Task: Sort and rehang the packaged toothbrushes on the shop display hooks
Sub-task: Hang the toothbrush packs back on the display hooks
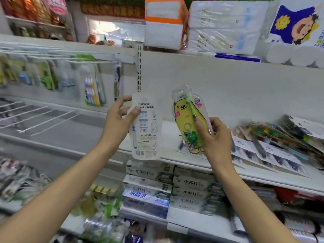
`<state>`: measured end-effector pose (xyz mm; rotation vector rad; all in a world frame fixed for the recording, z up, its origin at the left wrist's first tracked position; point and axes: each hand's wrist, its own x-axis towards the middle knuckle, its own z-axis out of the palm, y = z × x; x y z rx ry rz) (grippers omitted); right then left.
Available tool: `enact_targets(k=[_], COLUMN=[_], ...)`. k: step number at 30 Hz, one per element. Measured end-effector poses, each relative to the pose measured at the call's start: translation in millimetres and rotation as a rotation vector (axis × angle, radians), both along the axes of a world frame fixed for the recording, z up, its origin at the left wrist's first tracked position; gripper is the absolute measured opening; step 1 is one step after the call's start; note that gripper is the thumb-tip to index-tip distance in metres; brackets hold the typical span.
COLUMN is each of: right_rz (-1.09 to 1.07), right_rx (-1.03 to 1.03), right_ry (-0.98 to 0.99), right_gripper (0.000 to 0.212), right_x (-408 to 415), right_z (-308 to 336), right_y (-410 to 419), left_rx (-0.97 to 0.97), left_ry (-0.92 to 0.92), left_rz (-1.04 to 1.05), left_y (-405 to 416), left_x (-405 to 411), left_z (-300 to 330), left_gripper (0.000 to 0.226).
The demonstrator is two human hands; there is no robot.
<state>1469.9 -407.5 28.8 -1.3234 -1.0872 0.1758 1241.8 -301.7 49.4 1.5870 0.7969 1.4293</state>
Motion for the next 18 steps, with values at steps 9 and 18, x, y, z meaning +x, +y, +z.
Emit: enact_targets(k=[9, 18], right_rz=[0.255, 0.417], right_rx=[-0.049, -0.087], right_ry=[-0.012, 0.063], right_gripper=[0.007, 0.012], right_x=[-77.1, -182.6], right_z=[-7.7, -8.1], right_y=[22.9, 56.7], left_rx=[-0.127, -0.216], left_ry=[0.077, 0.096], left_rz=[0.112, 0.254], left_y=[-8.0, -3.1], left_x=[-90.9, -212.5], left_z=[-28.7, -43.3], left_gripper=[0.029, 0.048])
